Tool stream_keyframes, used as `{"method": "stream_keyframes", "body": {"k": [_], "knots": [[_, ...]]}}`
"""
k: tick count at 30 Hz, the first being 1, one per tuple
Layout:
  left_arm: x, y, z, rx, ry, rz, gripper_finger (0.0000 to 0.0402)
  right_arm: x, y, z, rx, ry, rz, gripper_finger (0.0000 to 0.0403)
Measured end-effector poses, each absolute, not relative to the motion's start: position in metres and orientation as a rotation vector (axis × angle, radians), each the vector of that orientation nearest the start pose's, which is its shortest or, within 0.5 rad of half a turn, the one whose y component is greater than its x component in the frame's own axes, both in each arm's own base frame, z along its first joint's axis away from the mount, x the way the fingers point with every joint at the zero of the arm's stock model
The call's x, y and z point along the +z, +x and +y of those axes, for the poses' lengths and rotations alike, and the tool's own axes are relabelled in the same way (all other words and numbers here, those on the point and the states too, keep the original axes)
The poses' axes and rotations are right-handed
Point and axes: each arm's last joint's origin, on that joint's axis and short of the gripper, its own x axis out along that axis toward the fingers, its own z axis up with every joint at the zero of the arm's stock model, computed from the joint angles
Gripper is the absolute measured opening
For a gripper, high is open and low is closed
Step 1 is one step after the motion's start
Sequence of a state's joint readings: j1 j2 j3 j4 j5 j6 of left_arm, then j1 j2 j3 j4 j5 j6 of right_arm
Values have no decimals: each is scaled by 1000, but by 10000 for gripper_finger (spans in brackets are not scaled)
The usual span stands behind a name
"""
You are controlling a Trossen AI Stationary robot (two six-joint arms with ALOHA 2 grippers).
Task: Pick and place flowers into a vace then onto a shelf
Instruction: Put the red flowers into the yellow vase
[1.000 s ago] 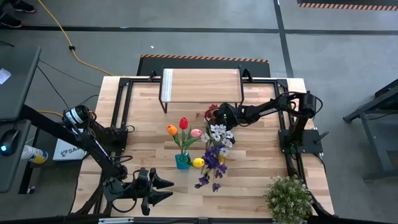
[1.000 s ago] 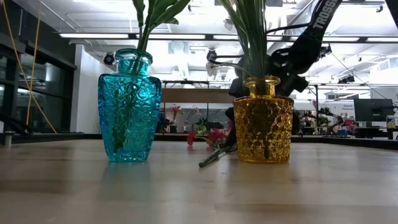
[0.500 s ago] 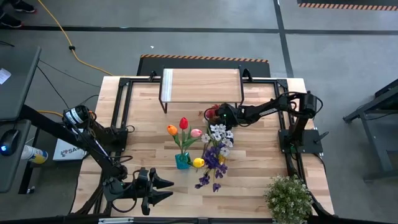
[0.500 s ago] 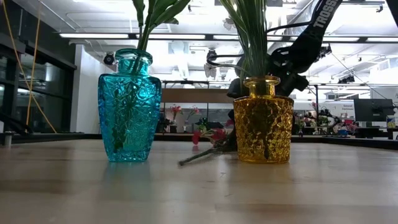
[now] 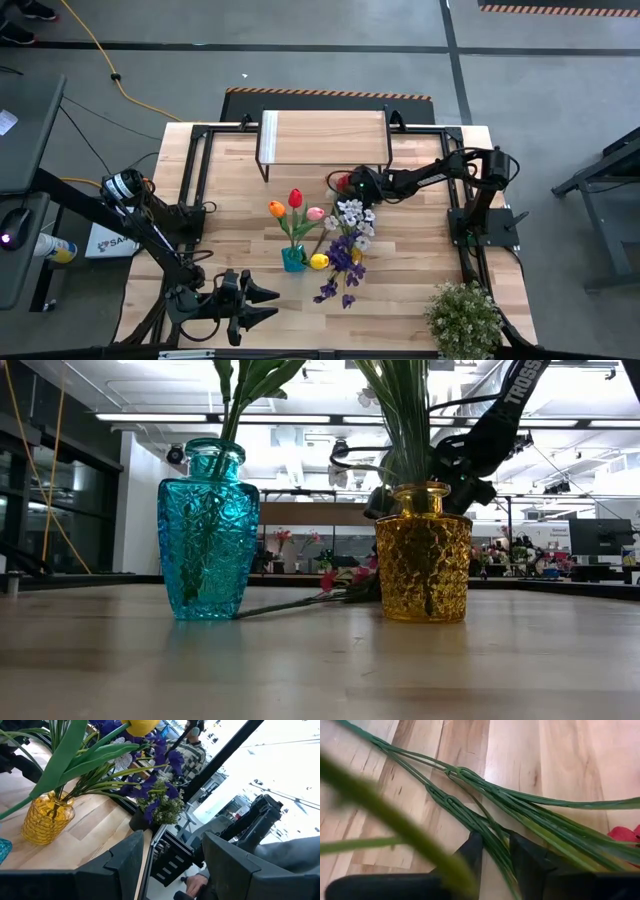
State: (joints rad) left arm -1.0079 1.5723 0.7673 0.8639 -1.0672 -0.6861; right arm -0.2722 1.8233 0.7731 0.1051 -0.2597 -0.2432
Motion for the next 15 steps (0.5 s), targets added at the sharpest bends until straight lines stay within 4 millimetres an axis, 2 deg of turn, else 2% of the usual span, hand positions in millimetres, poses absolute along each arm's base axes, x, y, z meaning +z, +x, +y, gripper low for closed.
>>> {"method": "stream_keyframes", "body": {"k": [15], "knots": [[237, 190, -253, 47, -735, -48, 239, 98, 302, -77, 73, 101, 949, 39]]}}
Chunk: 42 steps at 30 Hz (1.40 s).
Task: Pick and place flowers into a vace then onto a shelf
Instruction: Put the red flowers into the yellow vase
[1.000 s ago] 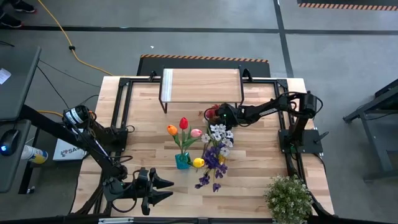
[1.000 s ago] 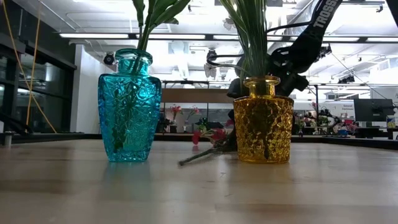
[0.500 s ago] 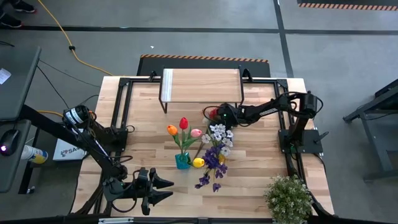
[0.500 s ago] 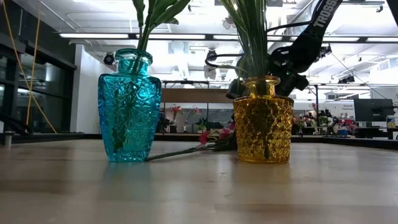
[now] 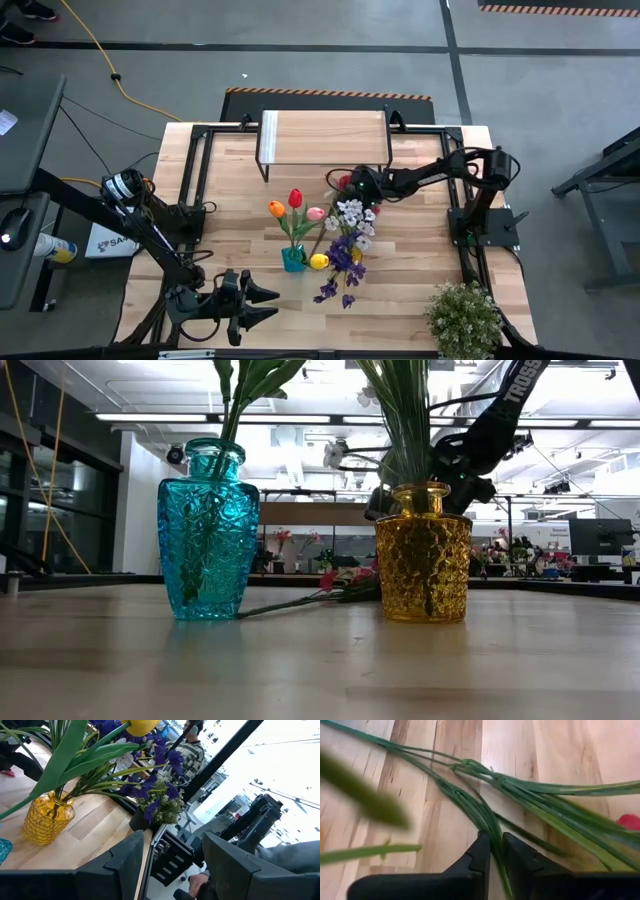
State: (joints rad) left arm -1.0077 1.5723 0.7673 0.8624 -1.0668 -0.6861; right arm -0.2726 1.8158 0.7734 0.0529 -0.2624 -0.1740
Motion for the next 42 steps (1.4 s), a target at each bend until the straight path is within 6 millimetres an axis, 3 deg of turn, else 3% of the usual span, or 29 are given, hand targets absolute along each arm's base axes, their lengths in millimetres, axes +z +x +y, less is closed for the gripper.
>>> {"method": "stream_keyframes", "body": {"k": [11, 24, 37, 42], "knots": [[237, 190, -253, 44, -730, -44, 239, 111, 287, -73, 44, 161, 1055, 3], [237, 190, -253, 41, -677, -42, 239, 114, 273, -68, 9, 247, 1189, 3], [237, 190, -253, 39, -677, -41, 239, 111, 266, -47, -30, 283, 1333, 2], [236, 190, -254, 15, -672, -30, 239, 121, 259, -40, -72, 269, 1366, 2]]}}
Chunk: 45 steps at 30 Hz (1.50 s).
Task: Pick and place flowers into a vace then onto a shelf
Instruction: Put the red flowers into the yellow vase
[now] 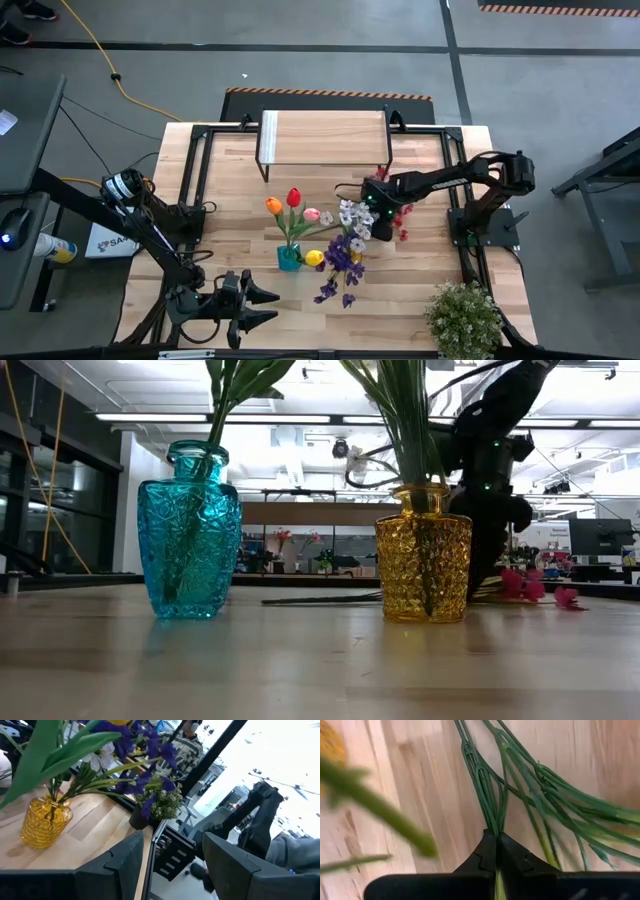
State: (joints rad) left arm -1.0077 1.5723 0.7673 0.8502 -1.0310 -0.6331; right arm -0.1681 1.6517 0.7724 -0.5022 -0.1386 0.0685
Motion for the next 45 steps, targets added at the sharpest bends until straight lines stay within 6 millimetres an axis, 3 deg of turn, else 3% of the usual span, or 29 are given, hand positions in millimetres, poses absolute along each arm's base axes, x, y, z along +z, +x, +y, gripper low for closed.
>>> {"method": "stream_keyframes", "body": {"k": [19, 27, 36, 45], "knots": [[232, 190, -255, -5, -632, 2, 239, 176, 212, -36, -287, 185, 1438, 1], [232, 190, -255, -6, -632, 2, 239, 183, 205, -36, -310, 193, 1437, 1], [232, 190, -255, -7, -633, 2, 239, 190, 202, -32, -220, 264, 1412, 1], [232, 190, -255, -6, -629, 5, 239, 192, 182, -28, -239, 318, 1589, 1]]}}
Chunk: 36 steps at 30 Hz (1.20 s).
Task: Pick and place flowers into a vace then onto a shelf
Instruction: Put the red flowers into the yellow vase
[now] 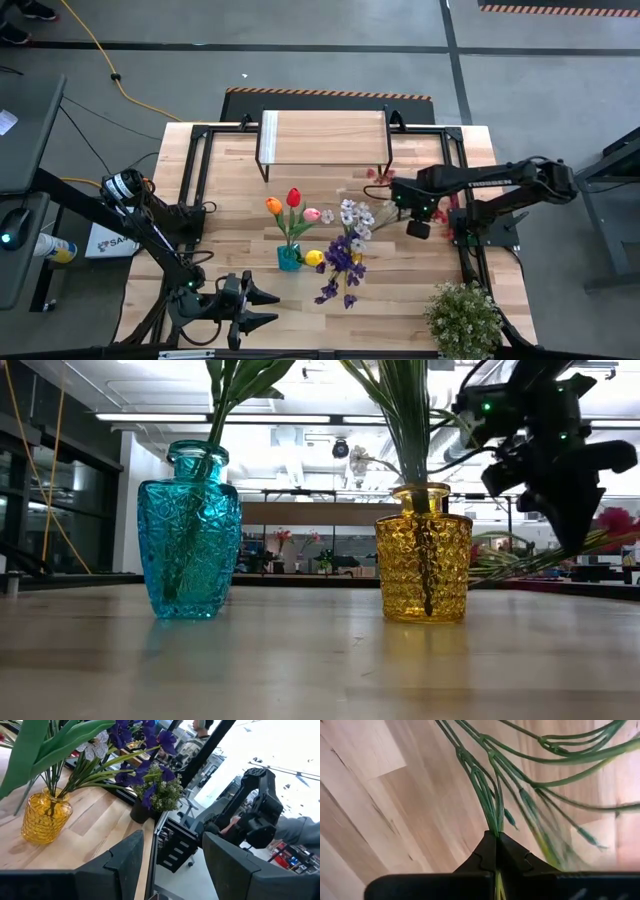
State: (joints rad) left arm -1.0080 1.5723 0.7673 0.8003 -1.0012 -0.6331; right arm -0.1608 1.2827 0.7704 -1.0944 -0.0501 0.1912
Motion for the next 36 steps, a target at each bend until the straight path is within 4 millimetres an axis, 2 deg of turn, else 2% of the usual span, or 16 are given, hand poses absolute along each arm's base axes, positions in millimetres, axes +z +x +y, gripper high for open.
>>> {"method": "stream_keyframes", "body": {"k": [9, 25, 31, 36], "knots": [[231, 190, -255, -4, -620, 10, 239, 202, 173, -26, -279, 359, 1570, 1], [231, 190, -255, -2, -614, 14, 239, 229, 142, -26, -499, 333, 1475, 1], [231, 190, -255, -2, -614, 13, 239, 261, 140, -29, -592, 260, 1421, 0], [231, 190, -255, -2, -614, 13, 239, 293, 141, -30, -573, 225, 1363, 0]]}}
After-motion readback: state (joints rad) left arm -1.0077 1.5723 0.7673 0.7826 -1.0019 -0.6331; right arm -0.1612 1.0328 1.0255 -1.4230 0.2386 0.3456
